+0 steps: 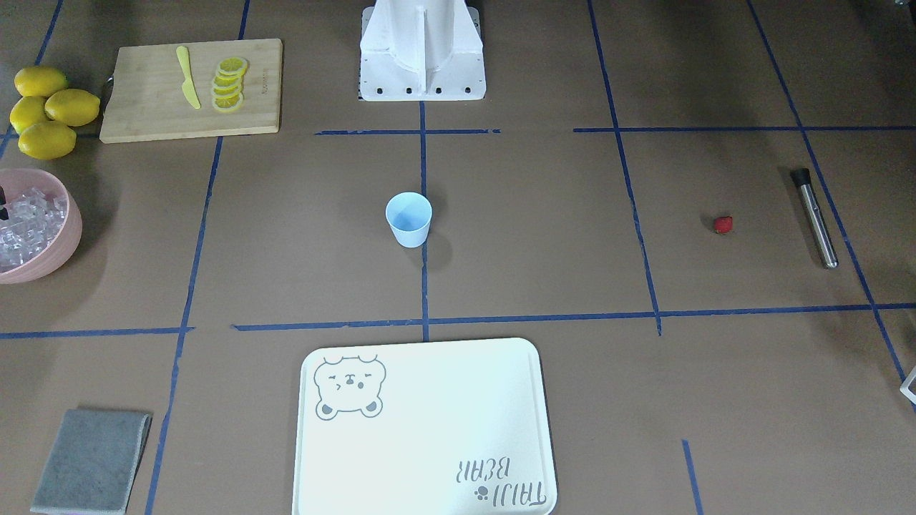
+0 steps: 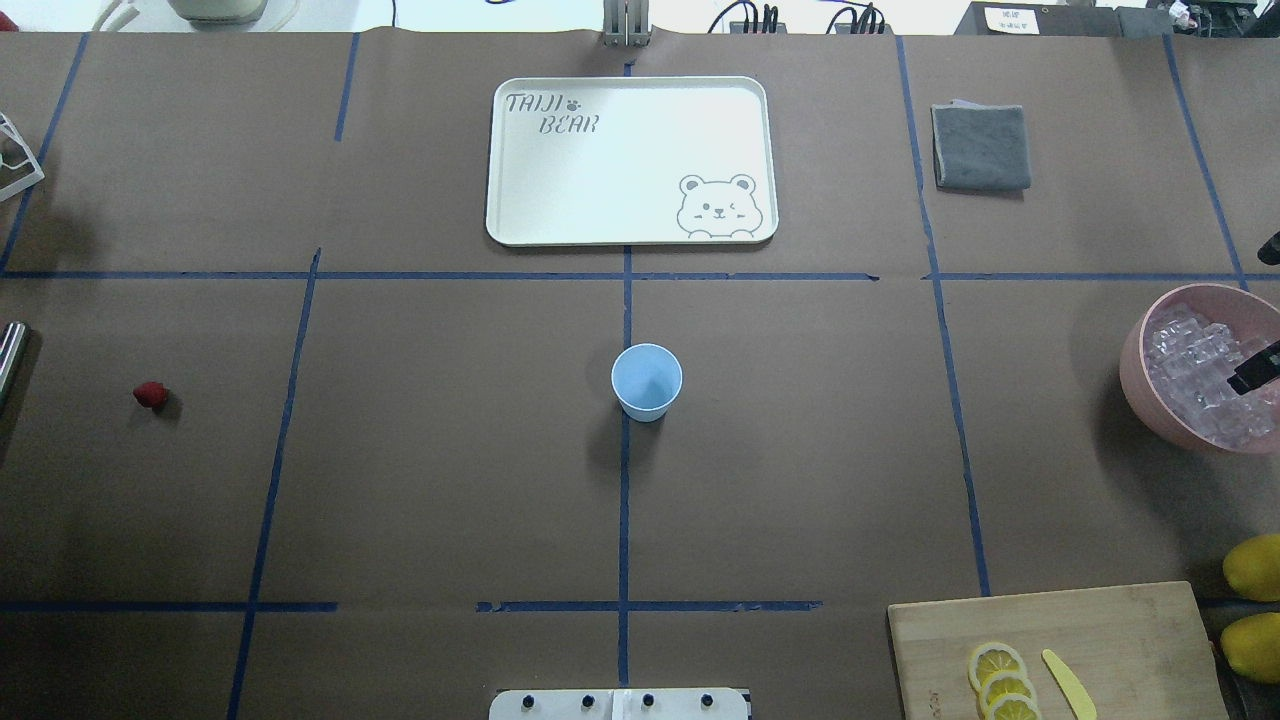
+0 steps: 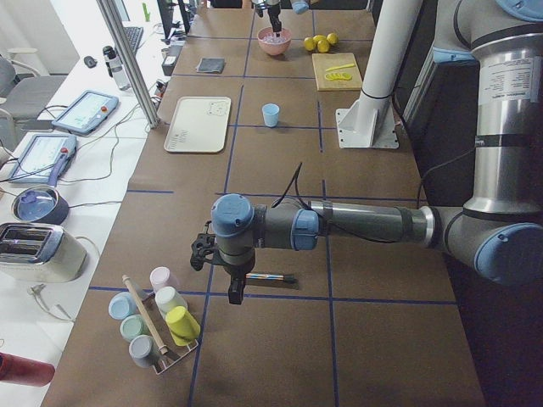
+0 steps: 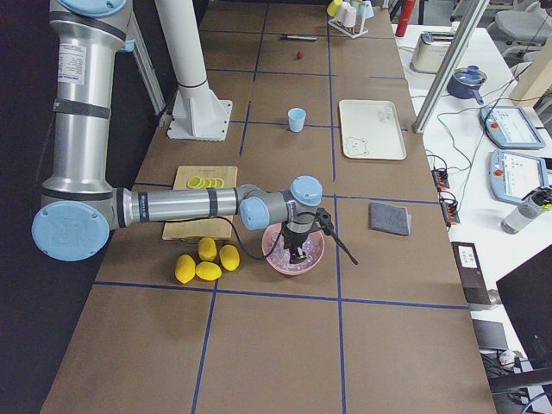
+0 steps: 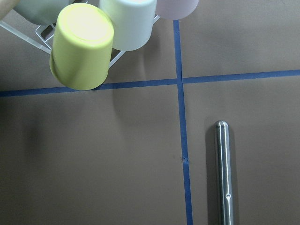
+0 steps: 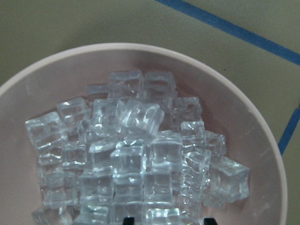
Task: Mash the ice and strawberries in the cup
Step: 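Lower the right gripper into the pink bowl and grasp an ice cube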
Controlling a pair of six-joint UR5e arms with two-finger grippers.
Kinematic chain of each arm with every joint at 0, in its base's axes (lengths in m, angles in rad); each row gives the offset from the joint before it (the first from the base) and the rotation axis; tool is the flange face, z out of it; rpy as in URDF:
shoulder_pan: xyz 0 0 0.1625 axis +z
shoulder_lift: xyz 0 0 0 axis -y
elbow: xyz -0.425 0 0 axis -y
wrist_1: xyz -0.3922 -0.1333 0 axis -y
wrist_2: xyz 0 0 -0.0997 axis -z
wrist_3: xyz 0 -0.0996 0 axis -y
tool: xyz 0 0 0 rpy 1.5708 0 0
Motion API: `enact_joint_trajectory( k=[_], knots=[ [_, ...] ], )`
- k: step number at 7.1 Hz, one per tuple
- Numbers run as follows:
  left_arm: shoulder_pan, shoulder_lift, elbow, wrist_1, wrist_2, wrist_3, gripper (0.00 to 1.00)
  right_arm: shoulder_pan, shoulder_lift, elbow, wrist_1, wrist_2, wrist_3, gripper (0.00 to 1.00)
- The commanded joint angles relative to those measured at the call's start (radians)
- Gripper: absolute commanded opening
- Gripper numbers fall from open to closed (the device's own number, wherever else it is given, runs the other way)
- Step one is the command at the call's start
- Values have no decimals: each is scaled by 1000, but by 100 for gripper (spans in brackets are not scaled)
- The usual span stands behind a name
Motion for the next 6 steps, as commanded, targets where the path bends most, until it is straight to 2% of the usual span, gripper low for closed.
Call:
enact_joint_trajectory(
  k=[1, 2, 3, 4, 6],
  knots=[
    [-1, 0, 5, 0, -1, 1, 100, 0, -6, 4, 3, 0, -2, 28],
    [-1, 0, 5, 0, 1, 1, 100, 0, -8, 8, 3, 0, -2, 7],
    [-1, 0, 5, 0, -1, 0, 100, 2, -8, 24, 2, 2, -2, 1],
    [-1, 0, 5, 0, -1, 0, 100, 7, -18, 62, -8, 6, -2, 0],
    [-1, 0, 9, 0, -1, 0, 100, 62, -87, 222, -56, 20, 3, 0]
  ],
)
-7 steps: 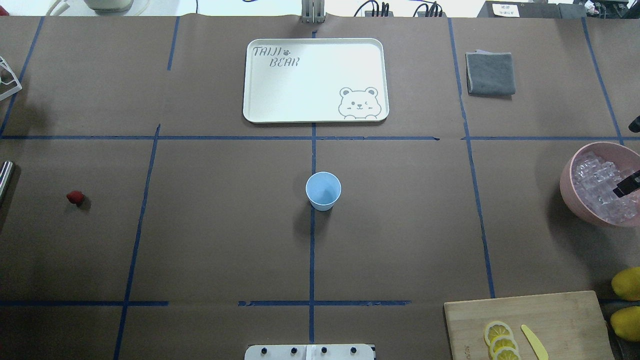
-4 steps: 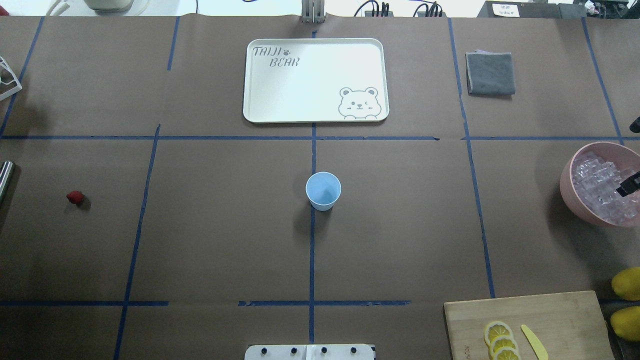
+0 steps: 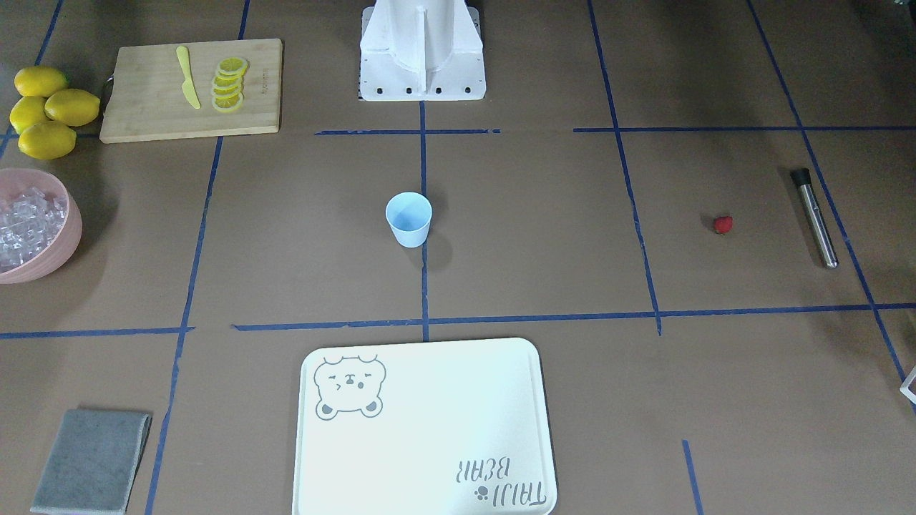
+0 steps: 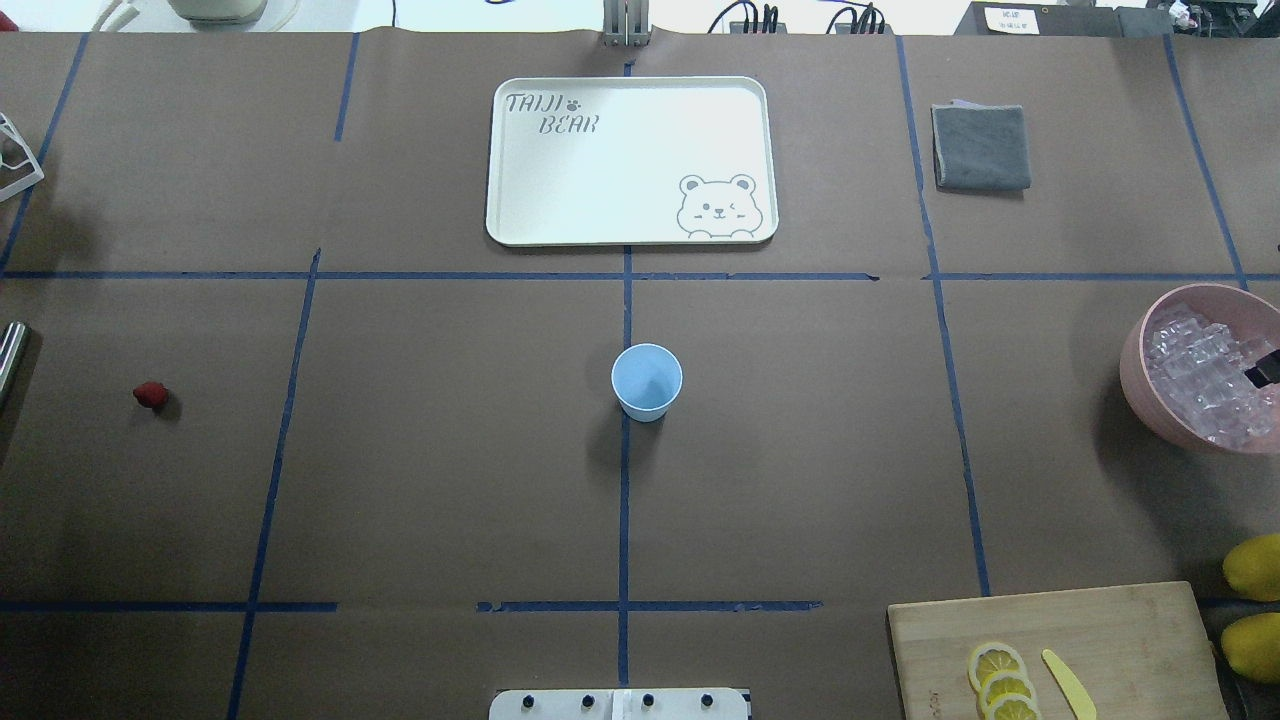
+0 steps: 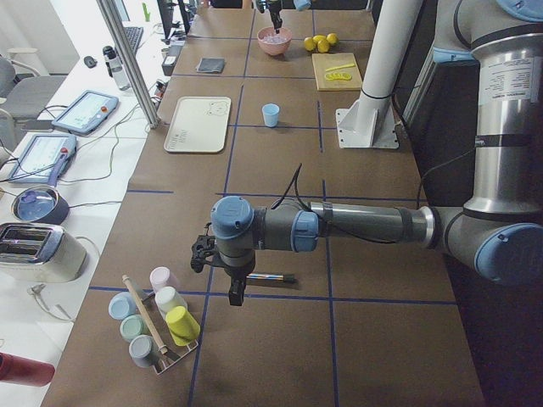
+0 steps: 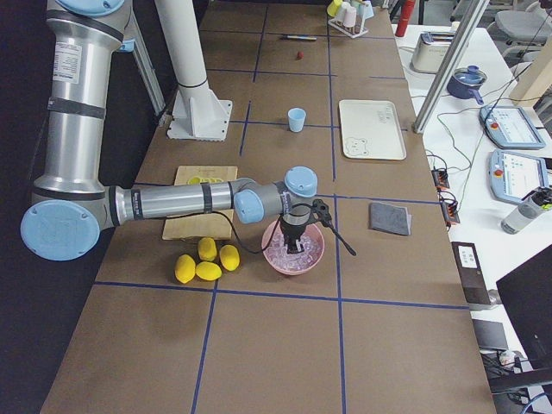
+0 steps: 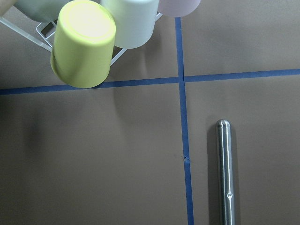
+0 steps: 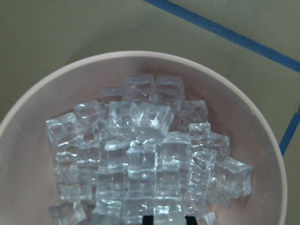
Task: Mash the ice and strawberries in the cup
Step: 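Carry the ice cube with the right gripper over the light-blue cup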
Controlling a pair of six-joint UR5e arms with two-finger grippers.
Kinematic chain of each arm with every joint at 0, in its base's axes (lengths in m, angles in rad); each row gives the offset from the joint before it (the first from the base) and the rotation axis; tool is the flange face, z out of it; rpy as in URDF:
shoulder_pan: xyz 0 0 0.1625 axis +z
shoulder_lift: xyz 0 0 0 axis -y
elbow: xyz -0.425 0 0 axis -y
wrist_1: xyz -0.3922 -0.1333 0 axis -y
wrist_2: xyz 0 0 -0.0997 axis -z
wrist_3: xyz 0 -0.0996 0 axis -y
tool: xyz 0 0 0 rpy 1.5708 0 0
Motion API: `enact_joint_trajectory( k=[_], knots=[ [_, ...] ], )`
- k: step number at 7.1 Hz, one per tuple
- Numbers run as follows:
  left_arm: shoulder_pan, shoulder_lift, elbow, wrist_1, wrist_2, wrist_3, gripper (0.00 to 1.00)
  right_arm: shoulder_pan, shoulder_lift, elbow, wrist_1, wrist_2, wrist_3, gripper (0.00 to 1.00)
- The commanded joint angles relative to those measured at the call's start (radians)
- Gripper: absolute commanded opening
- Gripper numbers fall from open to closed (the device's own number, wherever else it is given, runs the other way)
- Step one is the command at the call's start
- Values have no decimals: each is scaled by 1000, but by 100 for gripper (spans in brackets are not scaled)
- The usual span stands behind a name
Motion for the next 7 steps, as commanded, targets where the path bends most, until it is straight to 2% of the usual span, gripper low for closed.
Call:
enact_joint_trajectory(
  k=[1, 2, 4, 6, 7],
  knots=[
    [0, 0, 3, 0, 0, 1, 100, 41, -15, 198, -155, 30, 15, 0],
    [0, 0, 3, 0, 0, 1, 100, 41, 42, 243, -229, 35, 23, 0],
    [0, 0, 3, 0, 0, -1, 100, -8, 266, 243, -354, 84, 213, 0],
    [0, 0, 4, 0, 1, -1, 100, -208, 516, 233, -440, 75, 535, 0],
    [0, 0, 6, 0, 2, 1, 100, -326, 594, 230, -440, 2, 701, 0]
  ],
)
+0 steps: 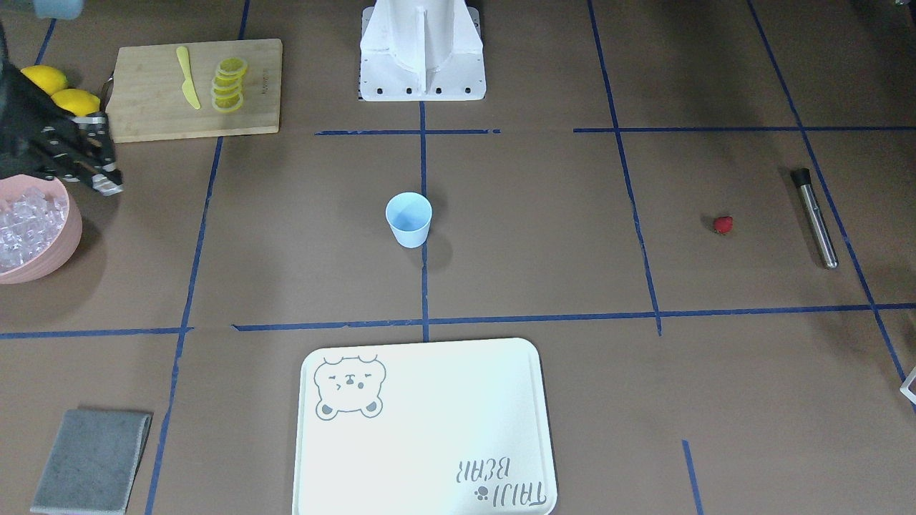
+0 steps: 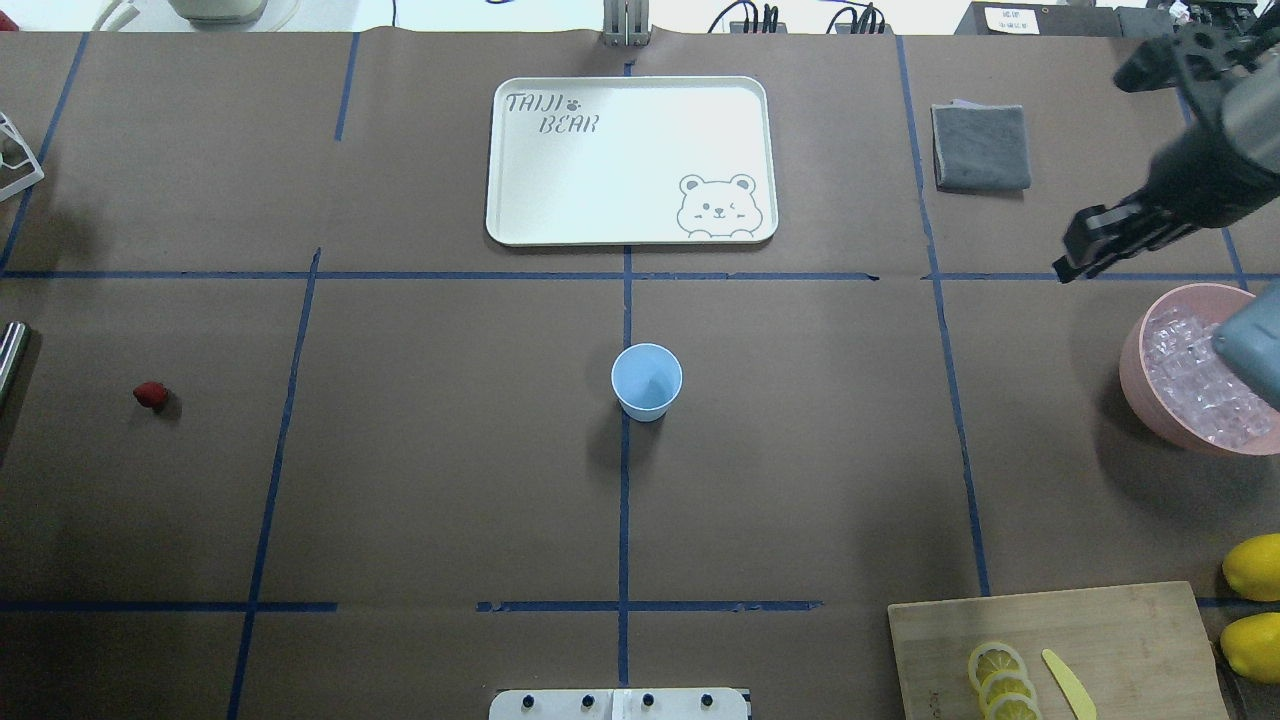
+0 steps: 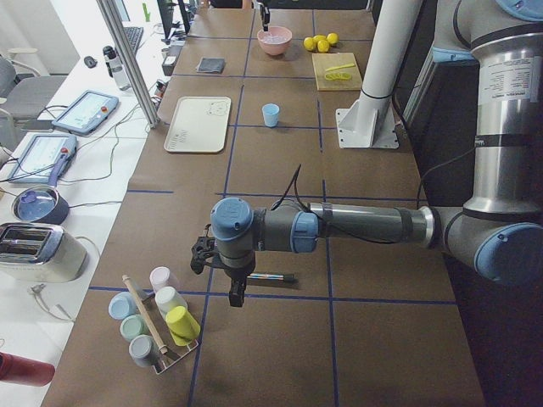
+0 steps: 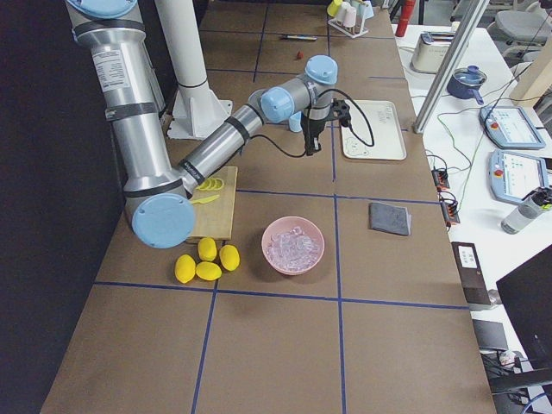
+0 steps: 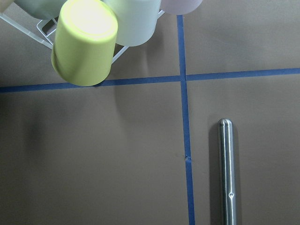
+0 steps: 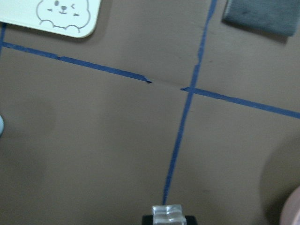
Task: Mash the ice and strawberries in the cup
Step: 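Carry the ice cube with the right gripper over the light-blue cup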
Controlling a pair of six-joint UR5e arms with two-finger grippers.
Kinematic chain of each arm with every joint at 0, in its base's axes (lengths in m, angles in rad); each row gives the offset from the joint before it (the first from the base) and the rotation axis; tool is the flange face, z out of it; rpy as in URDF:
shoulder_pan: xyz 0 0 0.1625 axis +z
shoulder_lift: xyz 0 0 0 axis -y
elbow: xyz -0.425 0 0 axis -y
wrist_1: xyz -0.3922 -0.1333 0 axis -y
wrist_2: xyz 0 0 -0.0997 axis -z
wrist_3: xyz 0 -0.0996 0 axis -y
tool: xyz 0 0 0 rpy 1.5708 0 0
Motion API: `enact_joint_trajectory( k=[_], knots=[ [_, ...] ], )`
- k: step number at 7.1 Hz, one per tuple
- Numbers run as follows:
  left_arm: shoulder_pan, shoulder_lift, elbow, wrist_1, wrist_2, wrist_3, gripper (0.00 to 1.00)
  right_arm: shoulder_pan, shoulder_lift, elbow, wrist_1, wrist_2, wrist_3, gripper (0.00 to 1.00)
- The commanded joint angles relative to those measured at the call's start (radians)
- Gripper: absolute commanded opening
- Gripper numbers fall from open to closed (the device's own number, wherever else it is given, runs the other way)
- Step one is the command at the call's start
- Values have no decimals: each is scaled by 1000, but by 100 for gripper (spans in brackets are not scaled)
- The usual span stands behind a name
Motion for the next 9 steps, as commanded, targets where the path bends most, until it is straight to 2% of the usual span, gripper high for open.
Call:
enact_joint_trajectory(
  k=[1, 3, 4, 5, 7, 9],
  knots=[
    [0, 0, 1, 0, 1, 1, 100, -277, 210, -46, -15, -183, 374, 0],
    [2, 0, 23, 0, 1, 6, 100, -451, 408, -220, 9, -345, 585, 0],
    [3, -1, 31, -1, 1, 9, 100, -472, 441, -274, 67, -362, 635, 0],
    [3, -1, 31, -2, 1, 9, 100, -480, 446, -285, 71, -368, 646, 0],
    [3, -1, 32, -2, 1, 9, 100, -486, 515, -383, 74, -388, 644, 0],
    [3, -1, 32, -2, 1, 6, 100, -489, 518, -424, 109, -390, 646, 1]
  ],
)
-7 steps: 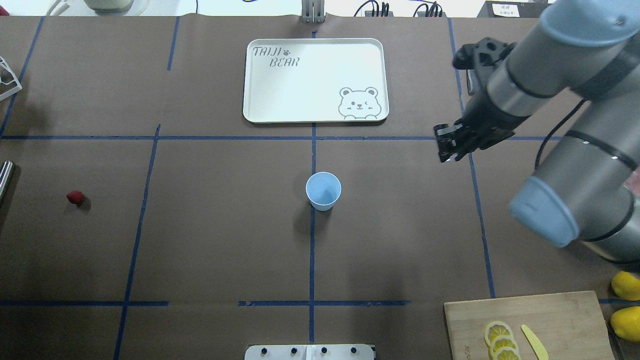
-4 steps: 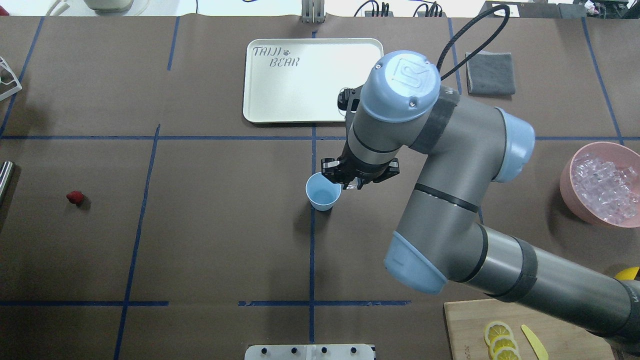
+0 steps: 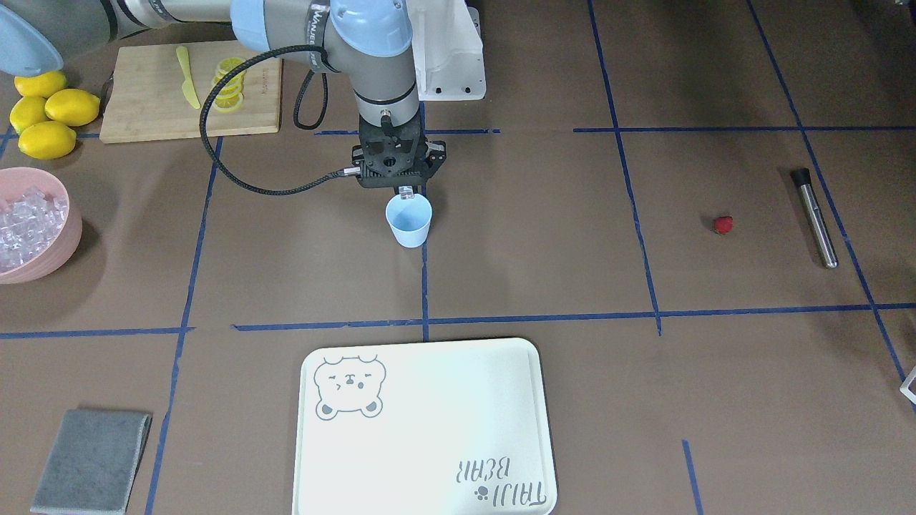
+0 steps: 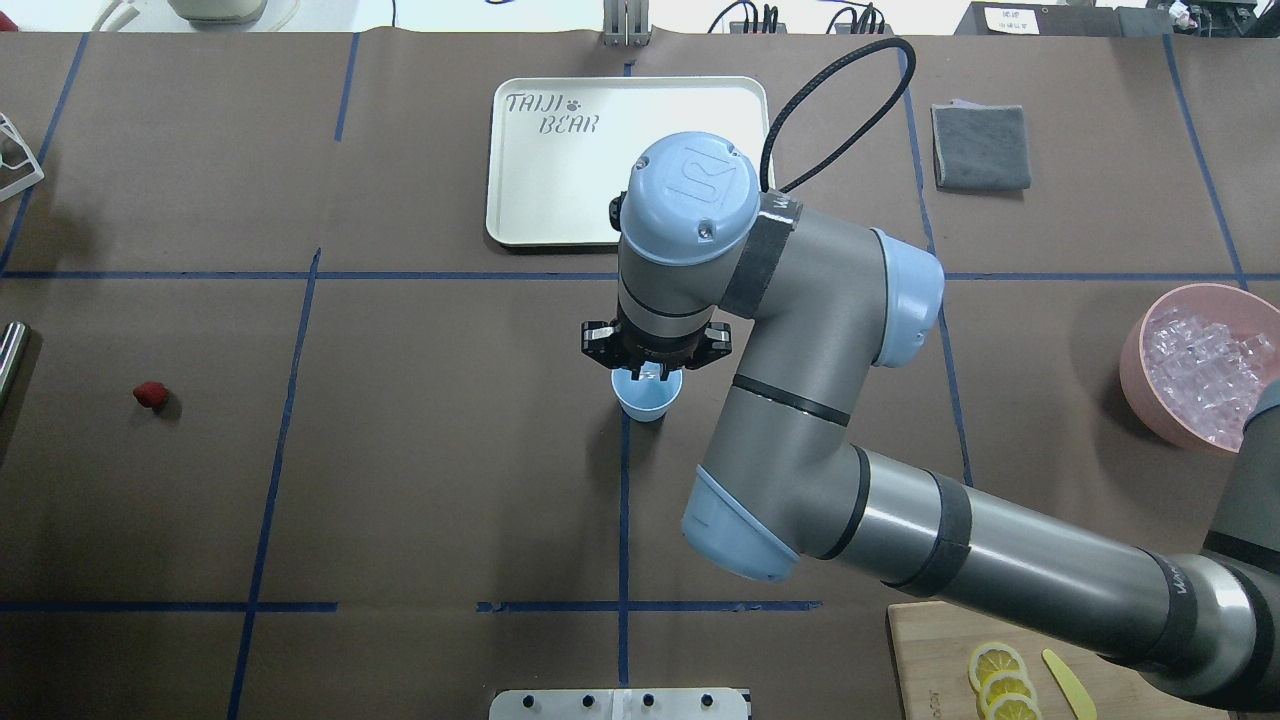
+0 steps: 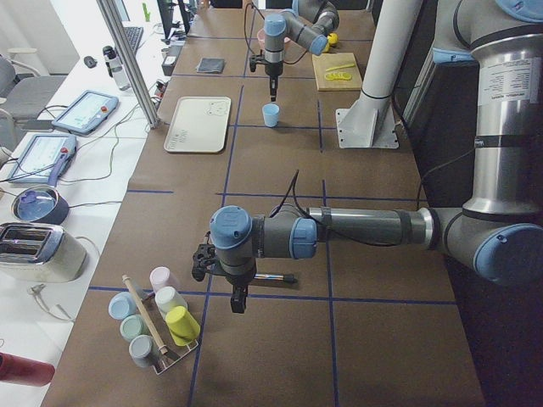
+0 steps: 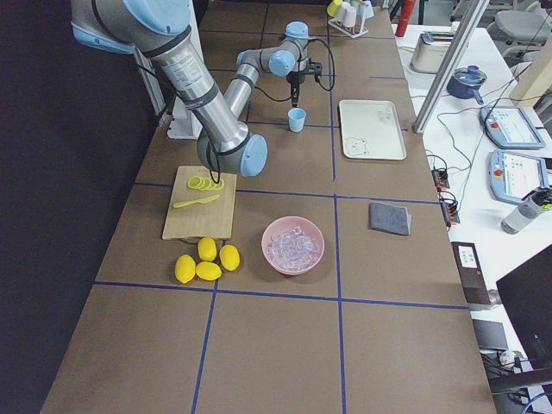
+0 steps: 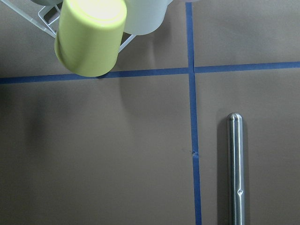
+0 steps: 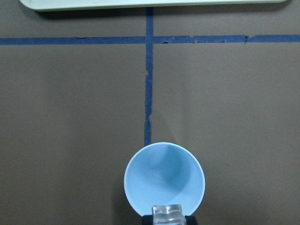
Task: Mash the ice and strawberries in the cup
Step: 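Open the right gripper to drop the ice cube into the cup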
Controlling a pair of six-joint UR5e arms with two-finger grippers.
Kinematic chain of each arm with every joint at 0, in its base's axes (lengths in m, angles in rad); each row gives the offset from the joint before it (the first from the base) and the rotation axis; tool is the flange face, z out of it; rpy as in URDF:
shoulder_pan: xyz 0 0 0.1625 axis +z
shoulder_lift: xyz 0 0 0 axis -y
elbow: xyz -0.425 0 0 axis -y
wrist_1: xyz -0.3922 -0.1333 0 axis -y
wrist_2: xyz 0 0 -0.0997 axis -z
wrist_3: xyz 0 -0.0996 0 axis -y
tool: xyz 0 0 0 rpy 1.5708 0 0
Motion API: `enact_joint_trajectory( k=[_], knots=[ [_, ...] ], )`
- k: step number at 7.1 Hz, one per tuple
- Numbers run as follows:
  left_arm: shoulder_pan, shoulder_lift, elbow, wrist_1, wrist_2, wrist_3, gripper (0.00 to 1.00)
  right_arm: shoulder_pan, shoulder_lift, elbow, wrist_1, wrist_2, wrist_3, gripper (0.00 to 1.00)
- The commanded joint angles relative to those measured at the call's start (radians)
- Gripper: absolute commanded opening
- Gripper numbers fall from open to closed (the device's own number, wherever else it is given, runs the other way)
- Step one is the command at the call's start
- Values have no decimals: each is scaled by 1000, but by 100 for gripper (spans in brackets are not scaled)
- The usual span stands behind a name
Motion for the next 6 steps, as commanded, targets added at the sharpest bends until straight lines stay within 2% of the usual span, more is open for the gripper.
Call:
enact_joint_trajectory(
  k=[1, 3, 5, 6],
  knots=[
    [0, 0, -1, 0, 0, -1, 100, -1, 9, -24, 14, -2, 1, 3],
    [0, -2, 1, 0, 0, -1, 100, -3, 7, -39, 13, -2, 1, 20],
    [0, -3, -1, 0, 0, -1, 100, -3, 5, -45, 13, -2, 1, 54],
    [2, -8, -1, 0, 0, -3, 100, -3, 5, -47, 13, -2, 1, 60]
  ],
)
